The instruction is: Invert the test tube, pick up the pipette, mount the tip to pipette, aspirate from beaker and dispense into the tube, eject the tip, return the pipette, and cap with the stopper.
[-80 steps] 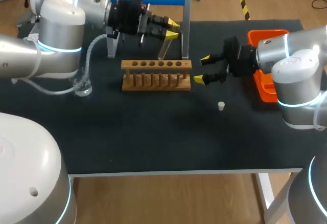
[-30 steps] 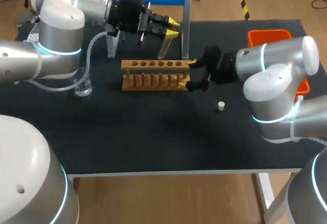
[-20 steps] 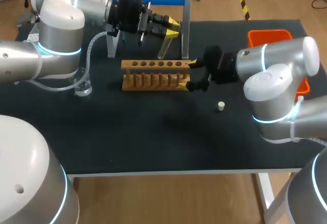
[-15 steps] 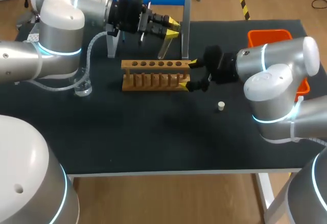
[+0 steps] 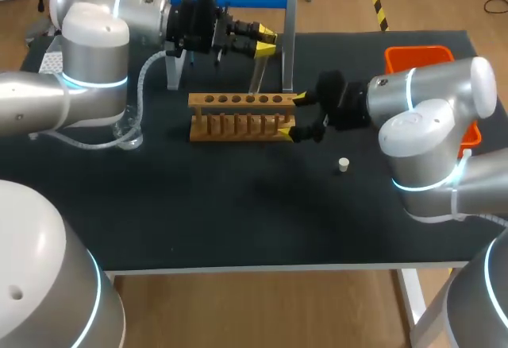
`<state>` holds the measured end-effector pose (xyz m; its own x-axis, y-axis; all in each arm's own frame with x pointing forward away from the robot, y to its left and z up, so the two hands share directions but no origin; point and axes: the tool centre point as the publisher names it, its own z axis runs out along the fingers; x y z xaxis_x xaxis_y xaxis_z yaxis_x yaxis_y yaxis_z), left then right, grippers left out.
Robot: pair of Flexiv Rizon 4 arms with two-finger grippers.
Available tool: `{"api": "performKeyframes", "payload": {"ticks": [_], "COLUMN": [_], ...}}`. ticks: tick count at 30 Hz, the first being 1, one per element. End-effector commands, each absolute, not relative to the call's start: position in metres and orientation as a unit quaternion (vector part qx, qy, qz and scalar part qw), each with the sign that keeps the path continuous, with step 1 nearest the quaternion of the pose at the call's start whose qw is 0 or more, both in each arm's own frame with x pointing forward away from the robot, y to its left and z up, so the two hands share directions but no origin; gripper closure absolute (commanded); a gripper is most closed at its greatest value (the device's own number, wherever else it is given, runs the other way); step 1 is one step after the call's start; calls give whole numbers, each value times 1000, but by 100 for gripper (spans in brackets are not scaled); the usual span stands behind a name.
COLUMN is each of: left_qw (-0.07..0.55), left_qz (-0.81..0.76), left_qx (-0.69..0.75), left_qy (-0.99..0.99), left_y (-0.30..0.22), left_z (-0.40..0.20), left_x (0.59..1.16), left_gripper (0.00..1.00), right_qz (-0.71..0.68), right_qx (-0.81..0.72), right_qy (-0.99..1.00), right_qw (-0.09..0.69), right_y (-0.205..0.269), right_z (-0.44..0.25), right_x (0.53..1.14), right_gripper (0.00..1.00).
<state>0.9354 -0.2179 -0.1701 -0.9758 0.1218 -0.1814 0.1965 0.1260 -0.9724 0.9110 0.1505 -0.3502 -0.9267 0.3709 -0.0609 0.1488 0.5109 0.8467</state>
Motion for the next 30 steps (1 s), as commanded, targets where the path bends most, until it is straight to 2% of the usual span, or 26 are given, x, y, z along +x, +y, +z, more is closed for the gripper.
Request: {"api": "performKeyframes", "payload": {"ticks": [1, 30], "left_qw": [24, 14], "left_qz": [-659, -689], "left_qx": [105, 30], "left_qy": [744, 724], "left_y": [-218, -213], "left_z": [-174, -196], "left_x": [943, 968], "left_gripper": [100, 100], "right_qz": [472, 472], "right_qx": [150, 150], "right_qy": [861, 861], "right_qw": [117, 117], "right_y": [149, 149], "right_z": [-350, -350], "right_x": [911, 911], "right_gripper": [0, 0]}}
